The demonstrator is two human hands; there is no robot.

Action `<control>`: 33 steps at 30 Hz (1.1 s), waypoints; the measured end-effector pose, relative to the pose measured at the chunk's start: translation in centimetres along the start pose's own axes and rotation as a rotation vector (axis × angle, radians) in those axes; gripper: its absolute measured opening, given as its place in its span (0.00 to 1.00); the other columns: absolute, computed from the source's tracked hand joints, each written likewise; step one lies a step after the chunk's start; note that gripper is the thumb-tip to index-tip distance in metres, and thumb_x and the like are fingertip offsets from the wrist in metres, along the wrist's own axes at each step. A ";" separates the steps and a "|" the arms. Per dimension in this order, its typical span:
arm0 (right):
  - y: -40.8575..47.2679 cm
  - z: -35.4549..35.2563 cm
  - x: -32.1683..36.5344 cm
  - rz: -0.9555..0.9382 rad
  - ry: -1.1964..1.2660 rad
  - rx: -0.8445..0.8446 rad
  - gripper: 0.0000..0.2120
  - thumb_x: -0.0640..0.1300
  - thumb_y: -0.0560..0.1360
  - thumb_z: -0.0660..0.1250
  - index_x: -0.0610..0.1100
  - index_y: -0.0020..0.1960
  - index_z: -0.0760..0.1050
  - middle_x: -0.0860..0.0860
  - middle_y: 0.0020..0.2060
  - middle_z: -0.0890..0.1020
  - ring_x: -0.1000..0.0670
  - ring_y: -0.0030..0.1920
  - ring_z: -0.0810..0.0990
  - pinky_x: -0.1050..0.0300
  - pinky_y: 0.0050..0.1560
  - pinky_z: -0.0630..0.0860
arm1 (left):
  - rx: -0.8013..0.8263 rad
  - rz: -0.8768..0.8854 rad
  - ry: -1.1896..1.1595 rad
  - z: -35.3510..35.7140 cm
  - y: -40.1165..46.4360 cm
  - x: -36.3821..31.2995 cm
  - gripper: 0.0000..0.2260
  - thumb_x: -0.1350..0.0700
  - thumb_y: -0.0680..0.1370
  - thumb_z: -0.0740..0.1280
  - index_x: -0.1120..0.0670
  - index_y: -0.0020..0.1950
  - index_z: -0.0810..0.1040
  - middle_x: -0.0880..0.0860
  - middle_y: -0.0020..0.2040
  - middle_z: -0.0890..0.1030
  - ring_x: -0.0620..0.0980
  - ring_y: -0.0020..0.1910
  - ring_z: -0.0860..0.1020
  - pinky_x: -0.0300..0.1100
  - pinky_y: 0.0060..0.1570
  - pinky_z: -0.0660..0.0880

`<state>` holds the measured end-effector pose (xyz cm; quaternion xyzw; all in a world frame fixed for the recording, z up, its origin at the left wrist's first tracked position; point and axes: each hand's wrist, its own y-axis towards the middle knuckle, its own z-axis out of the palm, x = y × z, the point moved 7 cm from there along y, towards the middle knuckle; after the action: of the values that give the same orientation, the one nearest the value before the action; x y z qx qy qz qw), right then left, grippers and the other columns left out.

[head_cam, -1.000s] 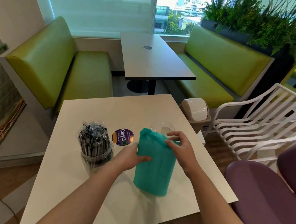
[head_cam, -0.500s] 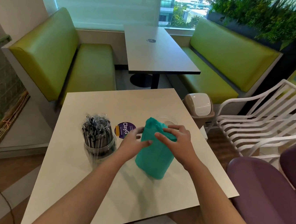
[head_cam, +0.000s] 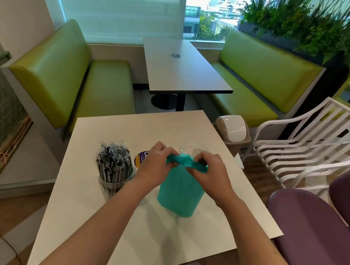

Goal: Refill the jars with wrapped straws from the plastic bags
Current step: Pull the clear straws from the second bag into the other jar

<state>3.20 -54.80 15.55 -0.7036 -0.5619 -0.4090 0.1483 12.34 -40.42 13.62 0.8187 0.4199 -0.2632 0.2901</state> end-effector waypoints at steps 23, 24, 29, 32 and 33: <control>-1.7 0.7 0.2 0.095 -0.086 -0.043 0.13 0.54 0.77 0.66 0.48 0.51 0.84 0.58 0.53 0.71 0.57 0.56 0.69 0.60 0.53 0.78 | -0.058 -0.192 -0.186 -0.9 -3.1 0.8 0.19 0.66 0.74 0.70 0.41 0.53 0.81 0.46 0.51 0.71 0.46 0.49 0.76 0.38 0.53 0.76; -1.6 0.7 0.3 0.086 -0.118 -0.041 0.12 0.52 0.77 0.67 0.47 0.55 0.83 0.57 0.54 0.72 0.57 0.57 0.69 0.61 0.54 0.77 | -0.052 -0.190 -0.187 -0.9 -3.1 0.7 0.22 0.68 0.75 0.68 0.41 0.56 0.81 0.47 0.52 0.71 0.46 0.51 0.74 0.37 0.55 0.75; -1.6 0.5 -0.1 0.106 -0.114 -0.039 0.18 0.39 0.77 0.68 0.46 0.66 0.76 0.55 0.55 0.69 0.56 0.58 0.67 0.62 0.58 0.74 | 0.003 -0.203 -0.140 -0.7 -3.0 0.8 0.26 0.70 0.76 0.61 0.47 0.68 0.76 0.44 0.60 0.67 0.44 0.61 0.70 0.38 0.64 0.71; -1.7 0.4 -0.5 0.161 -0.041 -0.027 0.22 0.35 0.75 0.68 0.48 0.67 0.75 0.56 0.55 0.66 0.53 0.61 0.67 0.61 0.61 0.73 | 0.038 -0.202 -0.130 -0.6 -2.7 0.9 0.28 0.70 0.76 0.61 0.47 0.71 0.73 0.42 0.60 0.67 0.47 0.60 0.73 0.45 0.63 0.74; -1.7 0.4 -0.7 0.183 -0.020 -0.025 0.23 0.33 0.74 0.68 0.48 0.67 0.75 0.55 0.55 0.65 0.52 0.62 0.67 0.60 0.63 0.72 | 0.054 -0.208 -0.117 -0.6 -2.6 1.0 0.29 0.69 0.75 0.62 0.45 0.71 0.72 0.42 0.59 0.67 0.48 0.58 0.75 0.47 0.60 0.76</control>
<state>1.82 -54.42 14.37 -0.7578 -0.4915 -0.3938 0.1705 10.71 -38.26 12.69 0.7617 0.4775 -0.3502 0.2628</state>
